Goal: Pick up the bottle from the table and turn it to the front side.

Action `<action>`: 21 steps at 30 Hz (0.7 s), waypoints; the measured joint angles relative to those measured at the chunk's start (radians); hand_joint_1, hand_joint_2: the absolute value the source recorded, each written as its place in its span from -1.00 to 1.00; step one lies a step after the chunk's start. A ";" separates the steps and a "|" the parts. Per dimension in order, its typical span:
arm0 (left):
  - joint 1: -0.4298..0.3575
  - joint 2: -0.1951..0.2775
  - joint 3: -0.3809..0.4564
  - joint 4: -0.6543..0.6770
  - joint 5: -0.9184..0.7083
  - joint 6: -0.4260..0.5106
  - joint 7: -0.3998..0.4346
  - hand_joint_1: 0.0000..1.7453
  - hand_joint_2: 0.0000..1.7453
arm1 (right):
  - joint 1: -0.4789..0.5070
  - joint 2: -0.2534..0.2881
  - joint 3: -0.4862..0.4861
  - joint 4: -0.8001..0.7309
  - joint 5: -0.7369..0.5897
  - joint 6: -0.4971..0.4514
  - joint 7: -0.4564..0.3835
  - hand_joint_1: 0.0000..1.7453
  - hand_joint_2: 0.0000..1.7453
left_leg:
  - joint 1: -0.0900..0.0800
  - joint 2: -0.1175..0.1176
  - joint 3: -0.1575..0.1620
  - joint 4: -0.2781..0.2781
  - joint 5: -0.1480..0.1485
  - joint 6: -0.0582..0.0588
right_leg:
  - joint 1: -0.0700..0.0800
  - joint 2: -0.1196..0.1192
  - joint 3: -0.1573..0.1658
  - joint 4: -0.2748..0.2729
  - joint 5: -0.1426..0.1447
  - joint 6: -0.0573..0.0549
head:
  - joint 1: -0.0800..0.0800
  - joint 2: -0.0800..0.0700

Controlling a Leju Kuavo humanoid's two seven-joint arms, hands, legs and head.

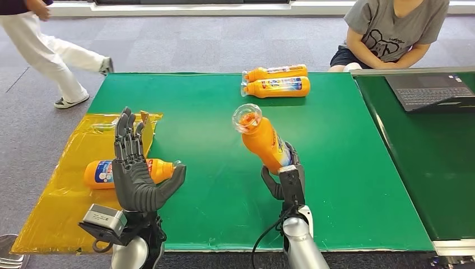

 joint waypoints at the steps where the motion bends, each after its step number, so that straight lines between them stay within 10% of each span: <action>1: 0.000 0.000 0.000 0.002 0.000 0.001 0.000 -1.00 1.00 | 0.001 0.001 0.000 -0.008 -0.003 0.000 0.000 1.00 1.00 | 0.000 0.000 0.000 0.000 0.000 0.000 | 0.000 0.000 0.000 0.000 0.000 0.000 | 0.000 0.000; 21: -0.004 -0.001 -0.001 0.028 0.000 0.008 -0.018 -1.00 1.00 | 0.010 0.002 0.003 -0.027 -0.016 0.001 0.001 1.00 1.00 | 0.000 0.000 -0.001 0.000 0.000 0.000 | 0.000 0.000 0.000 0.000 0.000 0.000 | 0.000 0.000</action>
